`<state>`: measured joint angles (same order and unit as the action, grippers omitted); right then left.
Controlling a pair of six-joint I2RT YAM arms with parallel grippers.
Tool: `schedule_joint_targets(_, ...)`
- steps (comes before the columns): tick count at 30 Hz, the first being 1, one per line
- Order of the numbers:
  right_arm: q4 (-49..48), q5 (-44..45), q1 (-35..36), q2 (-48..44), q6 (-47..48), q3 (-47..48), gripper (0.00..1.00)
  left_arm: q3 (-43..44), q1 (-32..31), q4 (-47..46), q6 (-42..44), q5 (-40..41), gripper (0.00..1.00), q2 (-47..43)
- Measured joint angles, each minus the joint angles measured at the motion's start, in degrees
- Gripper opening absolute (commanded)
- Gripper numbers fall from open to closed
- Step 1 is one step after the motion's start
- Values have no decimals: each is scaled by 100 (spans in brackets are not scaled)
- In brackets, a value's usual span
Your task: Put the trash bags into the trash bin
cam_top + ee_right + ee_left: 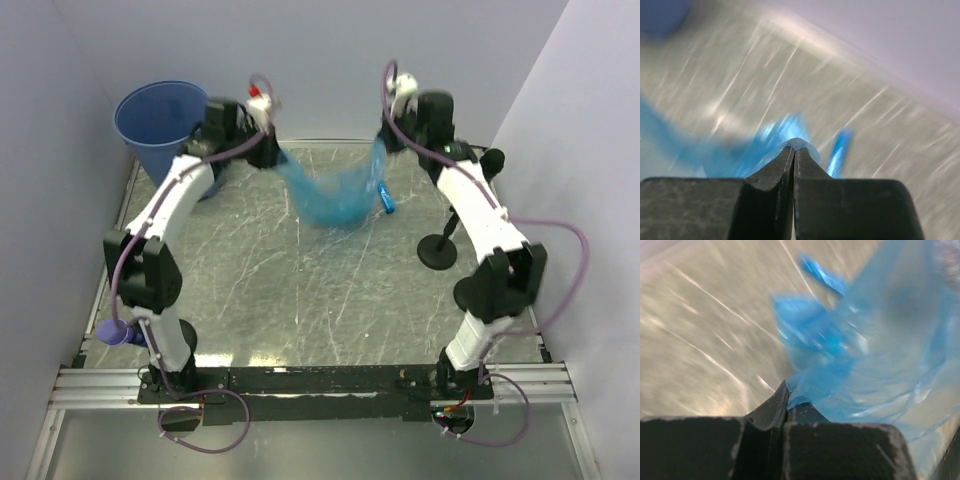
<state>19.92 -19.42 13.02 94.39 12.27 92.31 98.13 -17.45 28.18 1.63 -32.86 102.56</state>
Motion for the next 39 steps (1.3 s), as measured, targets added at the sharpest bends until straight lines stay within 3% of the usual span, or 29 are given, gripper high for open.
schedule_joint_targets(3,-177,428,-72,868,-114,1502,0,1207,407,-15,-564,79,1,603)
schedule_joint_targets(6,-422,664,-103,1178,-160,2446,0,1834,734,-317,-872,208,1,706)
schedule_joint_targets(10,-1572,789,-13,957,-144,2988,0,1875,918,-2020,-1360,614,1,234)
schedule_joint_targets(15,-3064,732,551,195,411,2909,0,1947,542,-3864,-1283,1038,1,-584)
schedule_joint_targets(17,-3705,619,841,-391,778,2194,0,1716,203,-4465,-916,1091,1,-997)
schedule_joint_targets(19,-4181,466,1040,-1161,1220,907,0,796,-114,-4817,-358,1027,1,-1646)
schedule_joint_targets(22,-4612,376,1095,-2409,2026,-1860,0,-1821,-627,-4843,1611,608,1,-2981)
schedule_joint_targets(26,-3491,149,1102,-3567,3617,-5399,0,-5219,-918,-3926,4782,625,1,-3746)
schedule_joint_targets(29,-2063,17,1110,-3875,4245,-7093,0,-6824,-905,-2863,5641,728,1,-3617)
schedule_joint_targets(31,-1237,-81,1185,-4485,4411,-7460,0,-6905,-933,-2192,5829,671,1,-3637)
schedule_joint_targets(34,-1169,-136,1325,-5001,4341,-7034,0,-6039,-981,-1980,5521,614,1,-3576)
schedule_joint_targets(39,-1412,107,1276,-4024,3348,-5217,0,-4111,-914,-1923,3744,737,1,-2914)
